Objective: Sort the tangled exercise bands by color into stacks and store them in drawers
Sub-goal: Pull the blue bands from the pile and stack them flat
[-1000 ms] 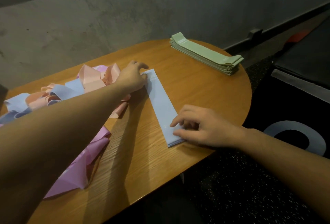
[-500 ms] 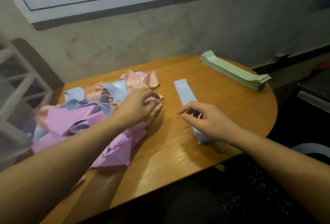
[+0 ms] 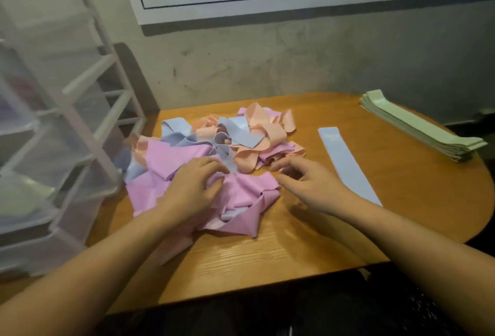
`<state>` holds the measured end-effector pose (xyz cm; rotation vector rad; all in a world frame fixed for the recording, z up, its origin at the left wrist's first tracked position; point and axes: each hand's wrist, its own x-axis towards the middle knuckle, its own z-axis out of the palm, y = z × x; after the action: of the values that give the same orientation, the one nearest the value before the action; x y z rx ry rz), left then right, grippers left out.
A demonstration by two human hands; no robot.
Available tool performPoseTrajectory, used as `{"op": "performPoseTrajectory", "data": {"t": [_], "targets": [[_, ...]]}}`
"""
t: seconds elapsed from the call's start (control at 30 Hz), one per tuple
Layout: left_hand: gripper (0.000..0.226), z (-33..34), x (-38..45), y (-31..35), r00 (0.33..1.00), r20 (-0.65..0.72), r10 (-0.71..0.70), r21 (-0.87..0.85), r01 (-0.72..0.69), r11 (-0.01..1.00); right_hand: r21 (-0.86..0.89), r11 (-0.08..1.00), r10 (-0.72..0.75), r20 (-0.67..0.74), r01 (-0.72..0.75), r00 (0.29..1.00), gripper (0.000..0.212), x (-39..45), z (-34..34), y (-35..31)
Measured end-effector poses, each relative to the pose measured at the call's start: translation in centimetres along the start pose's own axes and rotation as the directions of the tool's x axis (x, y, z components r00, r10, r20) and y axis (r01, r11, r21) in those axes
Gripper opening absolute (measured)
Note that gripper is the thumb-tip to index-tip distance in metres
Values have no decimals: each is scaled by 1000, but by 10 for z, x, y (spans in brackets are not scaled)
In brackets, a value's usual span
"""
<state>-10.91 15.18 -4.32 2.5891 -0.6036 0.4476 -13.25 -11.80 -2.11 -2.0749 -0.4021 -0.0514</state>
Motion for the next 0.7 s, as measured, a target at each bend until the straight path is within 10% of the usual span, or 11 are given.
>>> {"op": "performPoseTrajectory", "data": {"t": [0.33,0.7], "targets": [[26,21,-24,-25,982,-189,25,15,-22,1000,-288,941,-162,69,176,984,15,66,43,-19],[61,28,-19,-30,998,-55,-10,95,15,995,-852,307,-235,364,424,901,30,116,61,-17]]}}
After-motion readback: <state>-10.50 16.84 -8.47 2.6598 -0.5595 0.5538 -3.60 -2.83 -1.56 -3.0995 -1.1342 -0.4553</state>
